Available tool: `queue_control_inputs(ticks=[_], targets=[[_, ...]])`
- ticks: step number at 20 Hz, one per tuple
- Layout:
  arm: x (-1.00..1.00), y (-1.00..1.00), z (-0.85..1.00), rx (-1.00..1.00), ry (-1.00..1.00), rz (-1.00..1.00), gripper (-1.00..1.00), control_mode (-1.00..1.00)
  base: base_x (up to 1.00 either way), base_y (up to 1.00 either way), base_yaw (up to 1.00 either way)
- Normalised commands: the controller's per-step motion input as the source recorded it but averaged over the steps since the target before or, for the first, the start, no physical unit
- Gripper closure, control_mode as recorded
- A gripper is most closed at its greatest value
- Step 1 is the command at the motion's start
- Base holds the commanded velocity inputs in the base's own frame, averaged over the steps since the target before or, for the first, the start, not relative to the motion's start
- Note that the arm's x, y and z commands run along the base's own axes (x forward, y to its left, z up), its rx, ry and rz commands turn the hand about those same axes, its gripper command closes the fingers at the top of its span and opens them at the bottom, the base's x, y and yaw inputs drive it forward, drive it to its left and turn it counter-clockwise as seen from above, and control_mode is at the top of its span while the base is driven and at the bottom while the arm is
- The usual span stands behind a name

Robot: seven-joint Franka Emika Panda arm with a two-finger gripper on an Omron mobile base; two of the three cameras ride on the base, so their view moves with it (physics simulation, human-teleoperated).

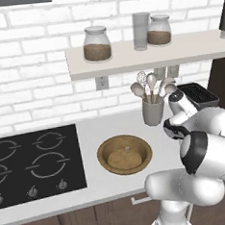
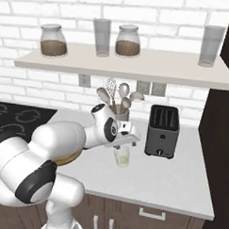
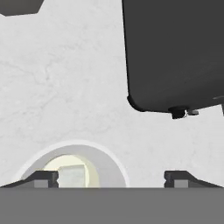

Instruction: Grab a lemon wedge from the fridge and one ice cube from the ice bowl, and put them in the glass of lemonade.

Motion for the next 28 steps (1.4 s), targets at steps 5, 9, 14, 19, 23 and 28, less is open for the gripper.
queue_control_inputs(ticks=[5,9,14,19,23,28], targets=[[-0.07,-0.12,0.24,0.0,0.0,0.0,-1.0,-1.0,0.0,0.0,0.0],[-0.36,-0.1,0.47,0.0,-0.09,0.0,-1.0,-1.0,0.0,0.0,0.0],[-0.5,-0.02,0.69,0.1,-0.17,0.0,-1.0,-1.0,0.0,0.0,0.0],[-0.46,0.31,0.73,0.31,-0.2,0.0,-1.0,-1.0,0.0,0.0,0.0],[-0.47,0.64,0.57,0.27,-0.09,0.0,-1.0,-1.0,0.0,0.0,0.0],[-0.46,0.89,0.34,0.22,-0.01,0.0,-1.0,-1.0,0.0,0.0,0.0]])
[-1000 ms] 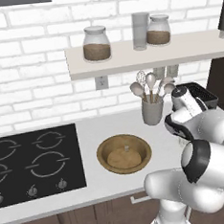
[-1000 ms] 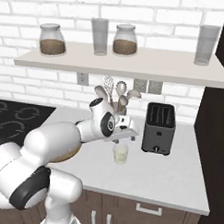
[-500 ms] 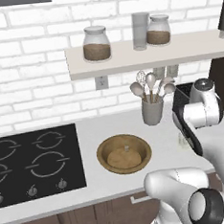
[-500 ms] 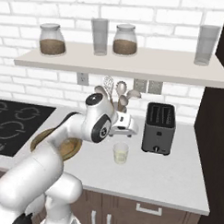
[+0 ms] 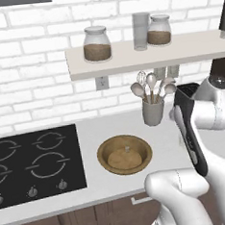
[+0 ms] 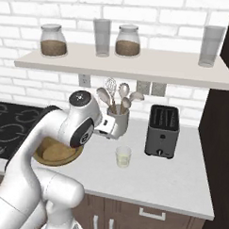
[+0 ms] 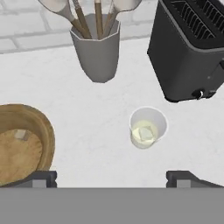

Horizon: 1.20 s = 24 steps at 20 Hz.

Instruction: Grab a lemon wedge from the fridge and one ice cube from the ice bowl, and put them in the glass of lemonade.

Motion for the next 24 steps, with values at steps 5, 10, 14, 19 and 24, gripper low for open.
queue_control_inputs(ticks=[5,10,14,19,24], targets=[[-0.8,0.68,0.07,0.1,0.0,0.0,-1.0,-1.0,0.0,0.0,0.0],[-0.86,0.23,0.0,-0.03,0.0,0.0,-1.0,-1.0,0.0,0.0,0.0],[-0.41,0.37,0.0,-0.06,0.0,0.0,-1.0,-1.0,0.0,0.0,0.0],[-0.28,0.03,0.0,0.0,0.0,0.03,-1.0,1.0,-0.33,0.0,0.02],[0.0,0.0,0.0,0.0,0.0,0.0,-1.0,1.0,-0.97,-0.1,0.02]])
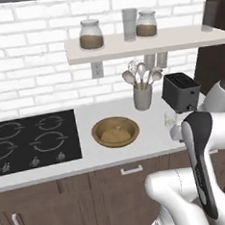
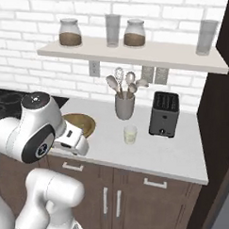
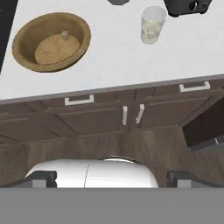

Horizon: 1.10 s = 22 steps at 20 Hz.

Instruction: Grab a lemon wedge from the fridge and one ice cube from the ice bowl, and put them in the glass of lemonade.

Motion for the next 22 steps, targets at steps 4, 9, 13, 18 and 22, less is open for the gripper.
queue_control_inputs(ticks=[4,9,13,18,22], targets=[[0.0,0.0,0.0,0.0,0.0,0.0,-1.0,1.0,-0.93,-0.51,0.0],[0.0,0.0,0.0,0.0,0.0,0.0,-1.0,1.0,-0.87,-0.95,0.02],[0.0,0.0,0.0,0.0,0.0,0.0,-1.0,1.0,-0.81,-1.0,0.07],[0.0,0.0,0.0,0.0,0.0,0.0,-1.0,1.0,-0.57,-0.99,0.06],[0.0,0.0,0.0,0.0,0.0,0.0,-1.0,1.0,-0.18,-0.92,0.06]])
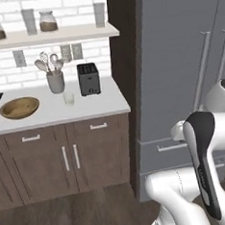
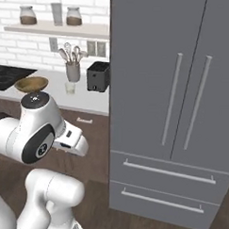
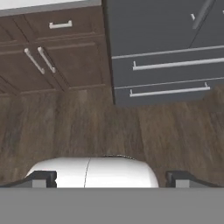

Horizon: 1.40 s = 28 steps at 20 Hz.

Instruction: Grab a lemon wedge from the fridge and one ice cube from the ice bowl, and put them in the glass of lemonade.

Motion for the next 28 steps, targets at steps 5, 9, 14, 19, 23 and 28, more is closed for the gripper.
queue_control_inputs(ticks=[5,9,14,19,23,28], targets=[[0.0,0.0,0.0,0.0,0.0,0.0,-1.0,1.0,-0.01,-0.9,0.06],[0.0,0.0,0.0,0.0,0.0,0.0,-1.0,1.0,-0.06,-0.91,0.06],[0.0,0.0,0.0,0.0,0.0,0.0,-1.0,1.0,-0.03,-0.56,0.02],[0.0,0.0,0.0,0.0,0.0,0.0,-1.0,1.0,0.0,-0.07,0.0],[0.0,0.0,0.0,0.0,0.0,0.0,-1.0,1.0,0.0,-0.3,0.0],[0.0,0.0,0.0,0.0,0.0,0.0,-1.0,1.0,0.0,-0.42,0.0]])
